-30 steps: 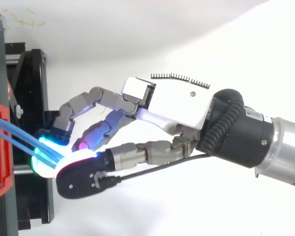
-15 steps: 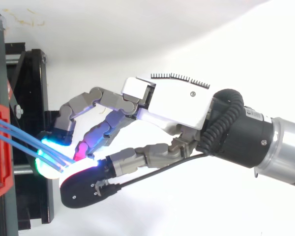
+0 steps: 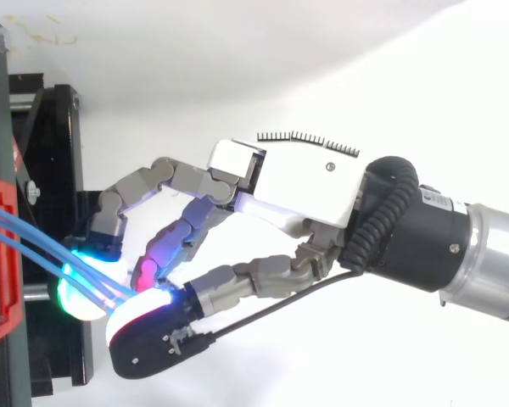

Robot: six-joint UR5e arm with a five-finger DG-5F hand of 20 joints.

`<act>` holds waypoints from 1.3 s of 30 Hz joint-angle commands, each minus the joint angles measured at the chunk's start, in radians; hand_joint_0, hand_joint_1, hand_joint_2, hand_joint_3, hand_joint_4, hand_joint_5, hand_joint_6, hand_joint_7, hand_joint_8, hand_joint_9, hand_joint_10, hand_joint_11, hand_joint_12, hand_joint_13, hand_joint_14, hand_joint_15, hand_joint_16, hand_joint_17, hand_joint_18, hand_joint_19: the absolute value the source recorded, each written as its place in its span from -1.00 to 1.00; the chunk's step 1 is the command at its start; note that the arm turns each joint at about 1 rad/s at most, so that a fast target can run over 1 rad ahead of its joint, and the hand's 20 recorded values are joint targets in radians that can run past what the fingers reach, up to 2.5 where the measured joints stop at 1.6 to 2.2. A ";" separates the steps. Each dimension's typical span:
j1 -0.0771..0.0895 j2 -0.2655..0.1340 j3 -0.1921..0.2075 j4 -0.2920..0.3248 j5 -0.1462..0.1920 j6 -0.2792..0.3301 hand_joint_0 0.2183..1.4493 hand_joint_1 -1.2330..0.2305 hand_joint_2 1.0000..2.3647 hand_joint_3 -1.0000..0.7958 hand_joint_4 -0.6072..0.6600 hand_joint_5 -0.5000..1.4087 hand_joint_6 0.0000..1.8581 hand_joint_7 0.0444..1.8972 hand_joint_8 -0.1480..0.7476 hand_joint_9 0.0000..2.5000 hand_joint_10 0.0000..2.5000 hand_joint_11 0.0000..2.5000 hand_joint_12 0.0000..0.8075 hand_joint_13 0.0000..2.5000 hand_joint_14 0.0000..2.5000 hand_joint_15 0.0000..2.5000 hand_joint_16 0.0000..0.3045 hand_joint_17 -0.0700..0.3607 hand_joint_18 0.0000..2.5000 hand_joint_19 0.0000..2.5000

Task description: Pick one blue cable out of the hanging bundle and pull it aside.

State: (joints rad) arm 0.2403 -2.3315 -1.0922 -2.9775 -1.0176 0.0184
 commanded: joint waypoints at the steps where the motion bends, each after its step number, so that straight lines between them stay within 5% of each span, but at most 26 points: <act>1: 0.001 0.000 0.000 0.000 -0.003 0.000 -0.54 -0.30 -1.00 -0.44 -0.40 -0.59 -0.03 -0.26 -0.18 -0.03 -0.99 -0.46 -0.18 -0.22 -0.98 -0.53 -0.75 -0.28 -0.32 -0.51; 10: -0.003 0.000 0.000 0.000 -0.004 0.000 -0.49 -0.03 -1.00 -0.44 -0.36 -0.58 -0.04 -0.11 -0.20 -0.02 -0.99 -0.45 -0.16 -0.22 -0.98 -0.51 -0.75 -0.28 -0.33 -0.47; 20: -0.004 0.000 0.000 0.000 -0.015 0.000 -0.32 -0.41 -0.99 -0.32 -0.35 -0.61 -0.01 -0.14 -0.17 -0.04 -0.98 -0.43 -0.19 -0.22 -0.98 -0.49 -0.76 -0.29 -0.31 -0.46; 27: -0.004 0.001 0.000 -0.017 -0.033 0.000 -0.05 -0.51 -1.00 -0.44 -0.77 -0.66 0.03 -0.02 -0.22 -0.06 -0.99 -0.45 -0.26 -0.22 -0.98 -0.50 -0.78 -0.32 -0.28 -0.50; 31: -0.004 0.001 0.000 -0.035 -0.049 0.000 -0.12 -0.54 -1.00 -0.44 -0.70 -0.67 0.04 -0.16 -0.24 -0.07 -0.99 -0.44 -0.28 -0.22 -0.98 -0.51 -0.79 -0.34 -0.28 -0.52; 35: -0.009 0.000 0.000 -0.046 -0.061 0.005 -0.40 -0.60 -1.00 -0.44 -0.45 -0.67 0.02 -0.29 -0.25 -0.09 -0.99 -0.43 -0.29 -0.23 -0.98 -0.49 -0.80 -0.35 -0.31 -0.51; 39: -0.012 0.000 0.000 -0.046 -0.064 0.011 -0.62 -0.14 -1.00 -0.44 -0.33 -0.65 0.01 -0.31 -0.17 -0.07 -0.99 -0.43 -0.13 -0.20 -0.98 -0.49 -0.72 -0.24 -0.30 -0.51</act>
State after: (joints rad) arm 0.2313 -2.3309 -1.0922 -3.0224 -1.0787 0.0256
